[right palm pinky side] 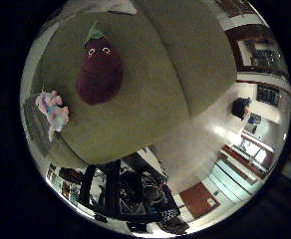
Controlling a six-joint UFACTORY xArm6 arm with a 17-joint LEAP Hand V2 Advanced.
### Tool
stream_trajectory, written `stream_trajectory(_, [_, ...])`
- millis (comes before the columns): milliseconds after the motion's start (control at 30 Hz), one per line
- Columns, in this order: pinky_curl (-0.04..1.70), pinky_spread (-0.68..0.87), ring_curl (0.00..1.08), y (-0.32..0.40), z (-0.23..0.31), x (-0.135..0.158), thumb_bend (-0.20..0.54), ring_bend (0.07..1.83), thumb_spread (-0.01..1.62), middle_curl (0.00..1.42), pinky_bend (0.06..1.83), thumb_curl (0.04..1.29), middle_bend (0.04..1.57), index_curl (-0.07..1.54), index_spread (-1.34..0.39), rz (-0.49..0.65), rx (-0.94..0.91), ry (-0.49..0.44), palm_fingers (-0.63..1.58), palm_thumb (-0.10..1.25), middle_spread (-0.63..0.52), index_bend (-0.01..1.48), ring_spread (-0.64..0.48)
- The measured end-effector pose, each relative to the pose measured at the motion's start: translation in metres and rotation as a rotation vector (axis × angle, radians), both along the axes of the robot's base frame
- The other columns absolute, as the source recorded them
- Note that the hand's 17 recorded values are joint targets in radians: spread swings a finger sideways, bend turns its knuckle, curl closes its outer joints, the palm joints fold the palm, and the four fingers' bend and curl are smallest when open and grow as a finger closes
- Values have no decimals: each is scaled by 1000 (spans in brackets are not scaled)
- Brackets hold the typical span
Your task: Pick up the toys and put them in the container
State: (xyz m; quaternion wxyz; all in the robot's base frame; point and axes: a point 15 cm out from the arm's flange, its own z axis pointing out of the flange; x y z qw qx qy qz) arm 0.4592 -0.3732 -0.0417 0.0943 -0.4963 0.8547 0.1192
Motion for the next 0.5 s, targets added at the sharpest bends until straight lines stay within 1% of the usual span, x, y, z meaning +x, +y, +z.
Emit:
stream_trajectory(267, [204, 504, 244, 0, -39, -8, -21, 356, 1107, 306, 687, 296, 195, 314, -30, -43, -4, 22, -8, 461, 282, 163, 319])
stream_trajectory(367, [188, 503, 244, -3, -47, -9, -21, 352, 1100, 307, 684, 297, 193, 306, -30, -56, -14, 21, -6, 472, 283, 166, 321])
stream_trajectory(500, [176, 496, 245, -14, -52, -12, -18, 350, 1095, 307, 678, 303, 192, 301, -23, -104, -27, 9, -5, 512, 283, 167, 321])
